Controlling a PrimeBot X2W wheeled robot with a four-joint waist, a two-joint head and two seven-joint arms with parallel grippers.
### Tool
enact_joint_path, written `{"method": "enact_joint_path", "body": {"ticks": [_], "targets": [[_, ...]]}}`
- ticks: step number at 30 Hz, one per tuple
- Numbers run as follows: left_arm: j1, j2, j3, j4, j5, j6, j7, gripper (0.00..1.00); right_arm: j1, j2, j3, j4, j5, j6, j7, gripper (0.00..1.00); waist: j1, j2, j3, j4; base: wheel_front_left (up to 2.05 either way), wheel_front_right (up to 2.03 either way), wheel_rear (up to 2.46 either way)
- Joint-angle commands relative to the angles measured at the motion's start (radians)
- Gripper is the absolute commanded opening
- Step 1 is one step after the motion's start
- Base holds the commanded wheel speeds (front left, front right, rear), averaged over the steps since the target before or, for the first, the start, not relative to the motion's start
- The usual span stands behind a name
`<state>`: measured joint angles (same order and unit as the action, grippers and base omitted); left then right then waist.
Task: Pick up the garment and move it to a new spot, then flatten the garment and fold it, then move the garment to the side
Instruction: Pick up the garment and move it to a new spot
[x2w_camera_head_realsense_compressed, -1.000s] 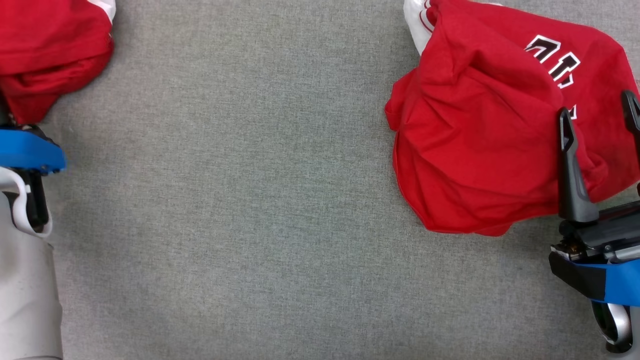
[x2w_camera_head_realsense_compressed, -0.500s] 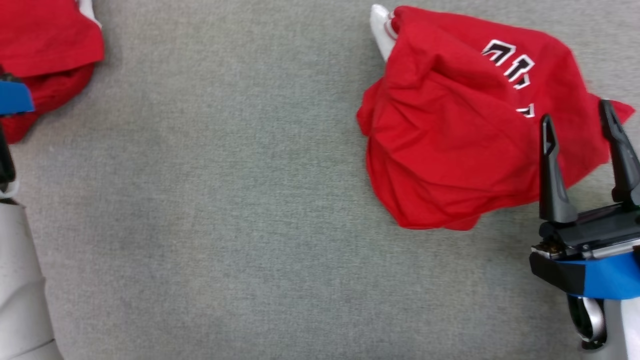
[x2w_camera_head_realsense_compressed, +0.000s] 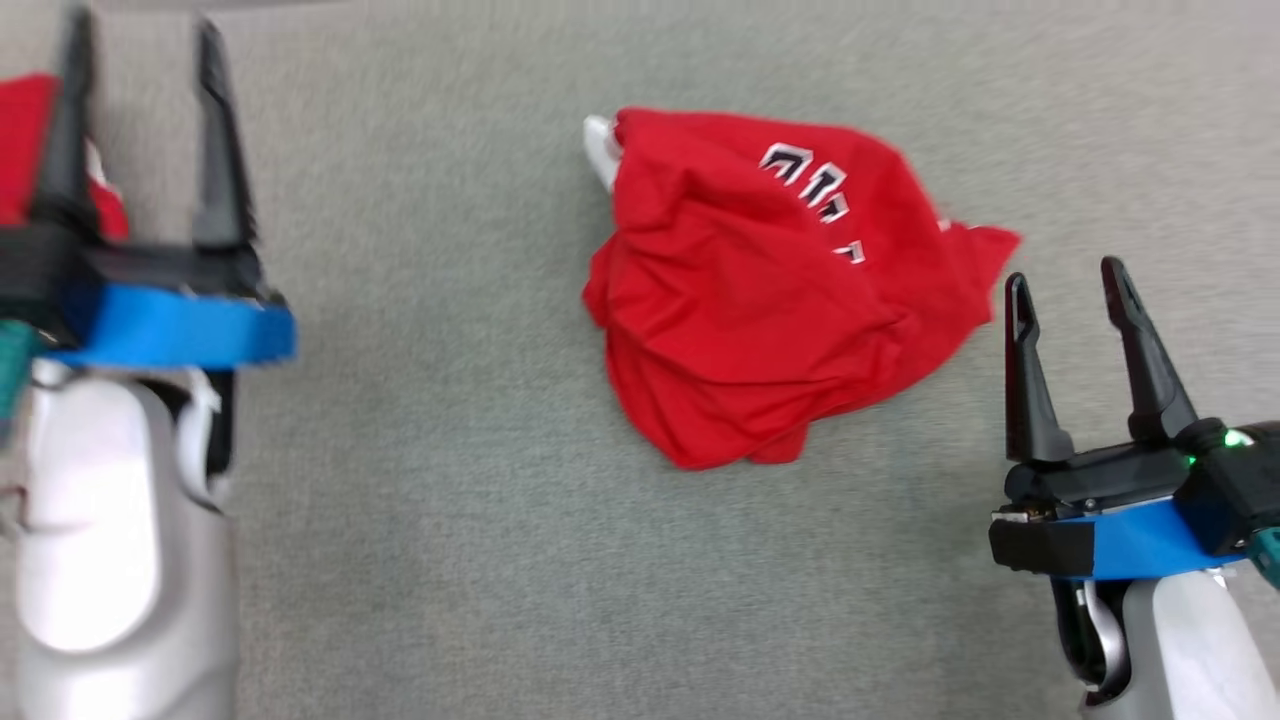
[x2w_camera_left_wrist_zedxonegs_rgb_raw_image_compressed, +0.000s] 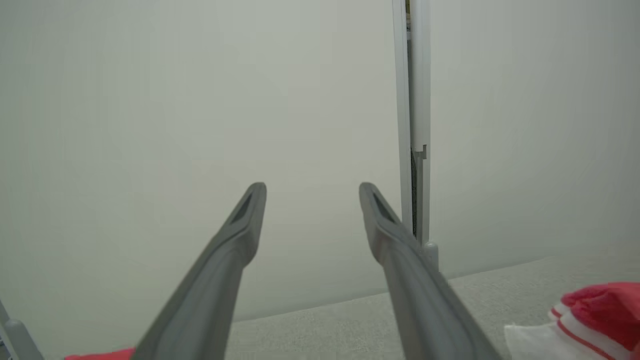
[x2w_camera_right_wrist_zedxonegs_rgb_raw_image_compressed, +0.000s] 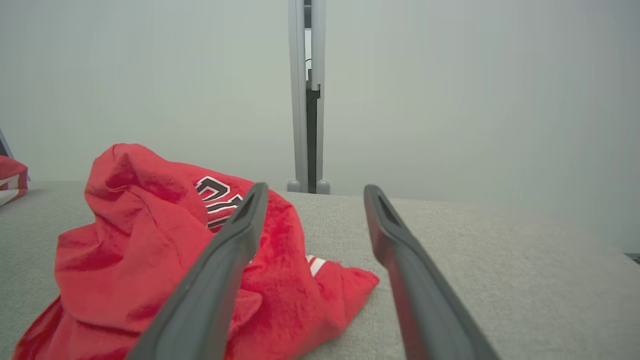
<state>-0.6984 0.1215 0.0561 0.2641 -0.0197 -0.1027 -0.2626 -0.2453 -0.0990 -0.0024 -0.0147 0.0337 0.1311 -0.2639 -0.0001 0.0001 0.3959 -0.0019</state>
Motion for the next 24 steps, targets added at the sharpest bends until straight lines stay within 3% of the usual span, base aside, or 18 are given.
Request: {"method": "enact_joint_path", "body": {"ticks": [1,8,24], "targets": [[0.04,-0.002,-0.007,0.006,-0.001,-0.004,-0.003,1.0,0.015,0.01,-0.001,0.011,0.008,-0.001,0.0,1.0,0.0001,-0.0001,-0.06,-0.048,0.0,0.0,0.0],[0.187,-0.027,-0.038,0.018,-0.01,-0.005,-0.003,1.0,0.049,0.028,-0.01,0.071,0.016,-0.001,0.0,1.0,0.0001,-0.0001,-0.135,-0.065,0.0,0.0,0.0],[0.487,-0.057,-0.038,-0.011,-0.048,0.012,-0.003,1.0,0.13,0.042,-0.014,0.176,0.02,-0.001,-0.001,1.0,0.0001,-0.0001,-0.26,-0.034,0.0,0.0,0.0]]}}
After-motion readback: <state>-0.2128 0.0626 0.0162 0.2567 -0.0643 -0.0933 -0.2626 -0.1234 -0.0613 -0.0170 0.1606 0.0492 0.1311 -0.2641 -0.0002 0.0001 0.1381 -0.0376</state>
